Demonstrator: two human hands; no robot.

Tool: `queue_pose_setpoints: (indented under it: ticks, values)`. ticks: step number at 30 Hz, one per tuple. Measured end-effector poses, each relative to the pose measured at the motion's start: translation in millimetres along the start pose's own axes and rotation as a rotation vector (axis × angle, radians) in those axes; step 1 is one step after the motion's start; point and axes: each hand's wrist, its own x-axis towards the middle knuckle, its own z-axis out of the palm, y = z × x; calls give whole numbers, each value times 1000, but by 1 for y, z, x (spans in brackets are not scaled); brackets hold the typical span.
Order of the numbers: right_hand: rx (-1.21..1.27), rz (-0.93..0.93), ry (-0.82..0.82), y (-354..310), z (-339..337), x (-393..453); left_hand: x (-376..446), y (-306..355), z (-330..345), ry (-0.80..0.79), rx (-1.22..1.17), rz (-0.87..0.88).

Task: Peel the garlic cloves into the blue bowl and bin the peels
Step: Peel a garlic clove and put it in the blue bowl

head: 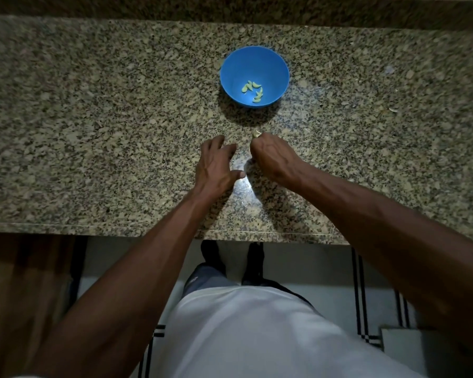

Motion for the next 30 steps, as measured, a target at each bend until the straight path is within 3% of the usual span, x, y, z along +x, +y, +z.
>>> queue_pose_setpoints:
  ticks: [22, 27, 30]
  values:
    - [31, -2, -34, 4, -1, 11, -1, -1, 9, 55, -72, -39]
    - [291, 78, -68, 18, -2, 10, -4, -1, 6, 28, -122, -23]
    - [832, 356, -38, 24, 0, -1, -7, 2, 1, 79, -296, 6]
